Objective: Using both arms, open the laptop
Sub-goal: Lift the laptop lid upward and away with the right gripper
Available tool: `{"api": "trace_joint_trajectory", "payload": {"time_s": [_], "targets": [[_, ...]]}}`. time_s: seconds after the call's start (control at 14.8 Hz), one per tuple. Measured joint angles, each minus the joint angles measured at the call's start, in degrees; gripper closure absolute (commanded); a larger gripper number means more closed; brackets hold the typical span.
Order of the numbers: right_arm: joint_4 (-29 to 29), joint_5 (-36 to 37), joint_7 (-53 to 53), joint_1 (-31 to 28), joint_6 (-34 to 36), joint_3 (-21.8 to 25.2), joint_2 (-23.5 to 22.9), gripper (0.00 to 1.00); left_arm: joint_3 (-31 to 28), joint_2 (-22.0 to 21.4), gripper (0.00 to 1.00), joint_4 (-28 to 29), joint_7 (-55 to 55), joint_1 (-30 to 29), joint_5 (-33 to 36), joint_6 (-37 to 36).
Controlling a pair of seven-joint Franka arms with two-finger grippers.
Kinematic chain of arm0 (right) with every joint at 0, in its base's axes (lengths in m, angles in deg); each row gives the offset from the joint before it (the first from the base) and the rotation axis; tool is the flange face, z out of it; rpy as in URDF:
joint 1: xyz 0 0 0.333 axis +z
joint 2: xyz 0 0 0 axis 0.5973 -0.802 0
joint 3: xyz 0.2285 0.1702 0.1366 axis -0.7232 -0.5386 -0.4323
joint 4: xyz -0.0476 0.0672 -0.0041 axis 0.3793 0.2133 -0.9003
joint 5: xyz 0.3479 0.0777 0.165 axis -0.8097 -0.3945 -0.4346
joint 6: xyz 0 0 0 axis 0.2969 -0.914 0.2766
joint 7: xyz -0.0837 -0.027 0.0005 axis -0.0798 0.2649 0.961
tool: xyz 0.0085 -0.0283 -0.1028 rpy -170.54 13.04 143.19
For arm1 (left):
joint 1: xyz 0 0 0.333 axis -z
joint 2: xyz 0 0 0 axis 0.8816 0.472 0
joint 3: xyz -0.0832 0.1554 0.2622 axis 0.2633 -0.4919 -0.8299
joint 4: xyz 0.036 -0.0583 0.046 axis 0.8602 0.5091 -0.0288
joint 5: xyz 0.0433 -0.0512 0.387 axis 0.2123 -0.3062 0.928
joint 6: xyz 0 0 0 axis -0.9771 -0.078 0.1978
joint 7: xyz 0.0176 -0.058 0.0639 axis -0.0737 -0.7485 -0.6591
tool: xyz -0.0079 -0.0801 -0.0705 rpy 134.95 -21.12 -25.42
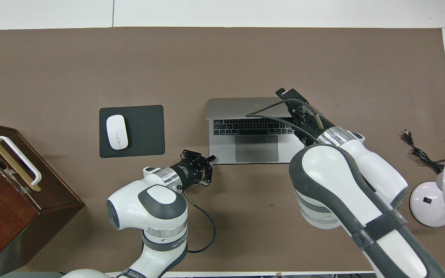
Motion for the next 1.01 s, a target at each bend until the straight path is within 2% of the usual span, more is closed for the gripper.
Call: {"api": "trace_joint_trajectory", "payload": {"time_s": [0.47, 1.01], "targets": [[3.3, 0.0, 2.34, -4.23, 4.68, 0.06, -0.49, 0.0, 0.0, 0.0, 1.0, 0.0, 0.02, 0.0, -0.01, 0.0], [7.44, 0.0, 2.46, -5.81, 5.54, 0.08, -2.84, 0.0, 0.0, 0.0, 1.0, 0.0, 0.03, 0.0, -0.01, 0.0]]}}
